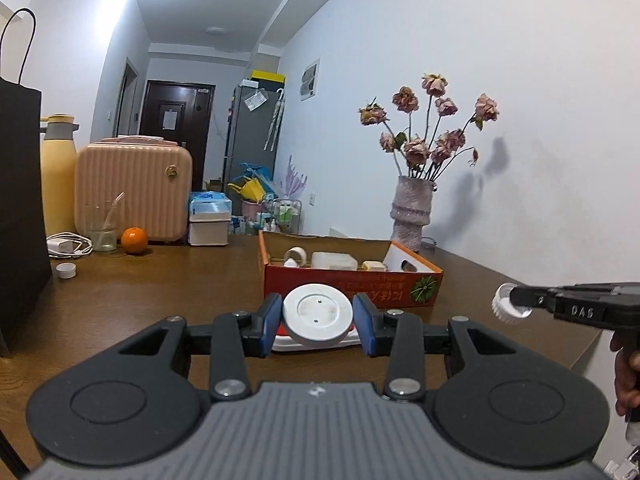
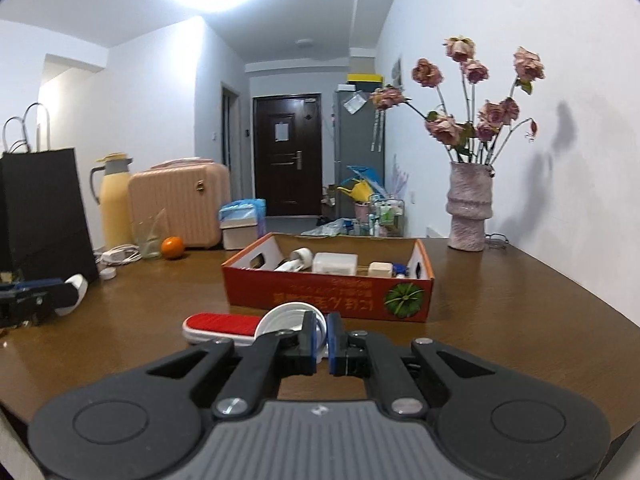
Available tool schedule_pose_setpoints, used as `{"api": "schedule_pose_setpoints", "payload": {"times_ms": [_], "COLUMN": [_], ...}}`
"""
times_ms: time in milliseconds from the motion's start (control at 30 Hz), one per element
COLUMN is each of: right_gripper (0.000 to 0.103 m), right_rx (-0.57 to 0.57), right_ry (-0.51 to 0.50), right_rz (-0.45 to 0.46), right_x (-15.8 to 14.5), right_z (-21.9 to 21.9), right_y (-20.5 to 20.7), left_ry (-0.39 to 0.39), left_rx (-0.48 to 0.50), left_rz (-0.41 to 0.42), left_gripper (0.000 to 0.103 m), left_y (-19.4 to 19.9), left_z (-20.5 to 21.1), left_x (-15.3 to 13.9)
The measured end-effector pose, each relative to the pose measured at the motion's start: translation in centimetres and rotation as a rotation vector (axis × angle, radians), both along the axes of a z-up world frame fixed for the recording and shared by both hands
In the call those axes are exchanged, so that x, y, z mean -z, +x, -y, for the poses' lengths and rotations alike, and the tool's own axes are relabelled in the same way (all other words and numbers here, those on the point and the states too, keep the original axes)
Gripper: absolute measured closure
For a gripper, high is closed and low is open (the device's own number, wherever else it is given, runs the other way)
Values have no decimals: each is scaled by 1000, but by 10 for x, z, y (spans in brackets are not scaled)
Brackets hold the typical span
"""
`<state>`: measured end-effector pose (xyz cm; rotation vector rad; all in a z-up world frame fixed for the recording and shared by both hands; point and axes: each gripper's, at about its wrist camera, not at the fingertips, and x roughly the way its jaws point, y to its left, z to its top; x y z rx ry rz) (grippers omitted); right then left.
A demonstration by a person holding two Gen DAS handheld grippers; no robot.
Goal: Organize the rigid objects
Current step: 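Lift both white caps and carry them over the cardboard box, then lower both white caps into the box and open both tools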
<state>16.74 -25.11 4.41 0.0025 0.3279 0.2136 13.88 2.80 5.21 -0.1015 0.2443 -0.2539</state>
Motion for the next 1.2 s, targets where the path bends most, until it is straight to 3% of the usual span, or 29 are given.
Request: {"api": "schedule_pose_setpoints", "payload": {"times_ms": [233,433,867,1200], "right_gripper": [98,98,98,98], "right_rx": [12,13,6,-79], "right_ry": [2,4,-3,6], "right_rz": [10,-3,-1,-63], "right_x": [-1,6,0,-1], "right_z": [3,8,20,5], "right_y": [-1,27,146,263], "left_ry": [8,25,179,213], "left_rx": [60,58,79,122], "left_rz": [-3,-11,-4,-98], "left_gripper": [63,63,63,63], "left_y": [10,46,180,295], "left_z": [11,18,45,48], "left_x": [7,8,3,5]}}
